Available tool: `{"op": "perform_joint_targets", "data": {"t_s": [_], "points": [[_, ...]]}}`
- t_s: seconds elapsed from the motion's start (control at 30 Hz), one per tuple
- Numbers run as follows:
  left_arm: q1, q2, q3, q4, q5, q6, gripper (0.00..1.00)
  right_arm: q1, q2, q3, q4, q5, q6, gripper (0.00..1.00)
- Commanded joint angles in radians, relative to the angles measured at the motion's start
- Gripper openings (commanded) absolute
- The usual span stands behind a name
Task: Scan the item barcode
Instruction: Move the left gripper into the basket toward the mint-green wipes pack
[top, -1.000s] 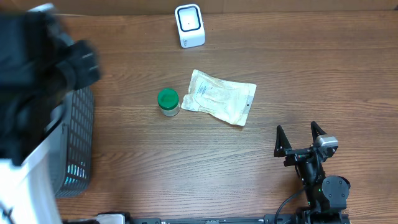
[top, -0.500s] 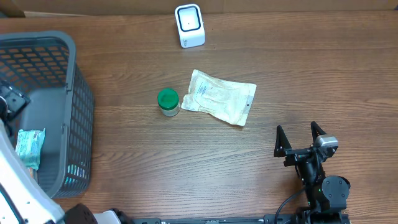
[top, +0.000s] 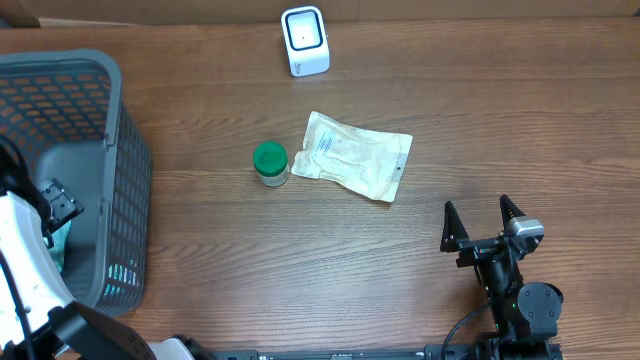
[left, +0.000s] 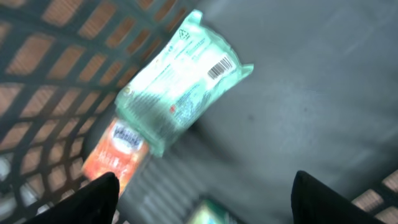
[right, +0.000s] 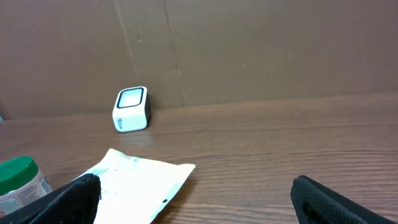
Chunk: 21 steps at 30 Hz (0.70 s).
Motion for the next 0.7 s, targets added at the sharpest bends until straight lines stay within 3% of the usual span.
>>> {"op": "perform_joint_targets", "data": {"t_s": [0.0,0.2,0.43,0.67], "points": [[0.034,-0.009,-0.097,0.111,0.156,0.190,0.75,-0.006,-0.007,-0.011,0.006,0.012,0.000,1.00],[0.037,-0.009,-0.188,0.249,0.103,0.249,0.75,-0.006,-0.007,-0.011,0.006,0.012,0.000,1.00],[0.043,-0.006,-0.236,0.348,-0.081,0.254,0.72,-0.006,-0.007,-0.011,0.006,0.012,0.000,1.00],[0.065,0.088,-0.236,0.390,-0.085,0.293,0.66,-0.006,-0.007,-0.011,0.006,0.012,0.000,1.00]]}}
